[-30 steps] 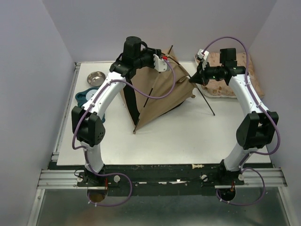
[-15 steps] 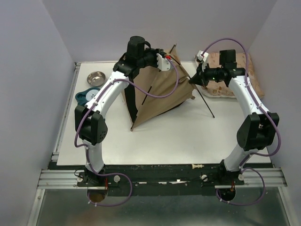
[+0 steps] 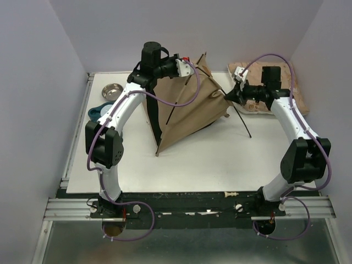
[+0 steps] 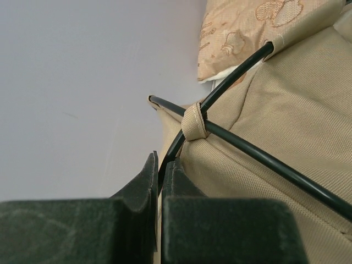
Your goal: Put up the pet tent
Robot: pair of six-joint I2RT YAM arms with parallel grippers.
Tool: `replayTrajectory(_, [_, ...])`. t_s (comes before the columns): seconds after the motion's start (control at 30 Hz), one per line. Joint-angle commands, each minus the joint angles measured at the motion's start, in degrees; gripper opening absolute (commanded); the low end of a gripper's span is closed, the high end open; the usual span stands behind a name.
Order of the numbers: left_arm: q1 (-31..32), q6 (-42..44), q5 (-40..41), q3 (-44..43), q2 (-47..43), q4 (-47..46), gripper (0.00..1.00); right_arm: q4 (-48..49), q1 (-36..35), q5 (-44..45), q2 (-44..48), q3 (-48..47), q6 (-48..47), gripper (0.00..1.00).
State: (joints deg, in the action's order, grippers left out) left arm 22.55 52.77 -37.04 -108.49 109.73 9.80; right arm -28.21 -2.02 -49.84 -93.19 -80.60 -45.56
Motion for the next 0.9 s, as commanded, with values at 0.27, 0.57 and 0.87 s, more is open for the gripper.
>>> replayTrajectory(0.27, [-9.0, -6.0, 9.9, 0.1, -2.8, -16.3, 0.0, -19.3, 8.6, 8.9, -0.2, 6.2, -8.2, 0.06])
replayTrajectory(0.57, [-13.6, -9.4, 10.3, -4.2, -1.9, -15.3, 0.0, -19.7, 11.0, 9.8, -1.1, 9.3, -10.9, 0.06])
replayTrajectory(0.87, [-15.7, -12.5, 12.4, -7.3, 1.2, -16.4, 0.0, -19.9, 12.2, 10.6, -1.7, 11.9, -12.9, 0.02])
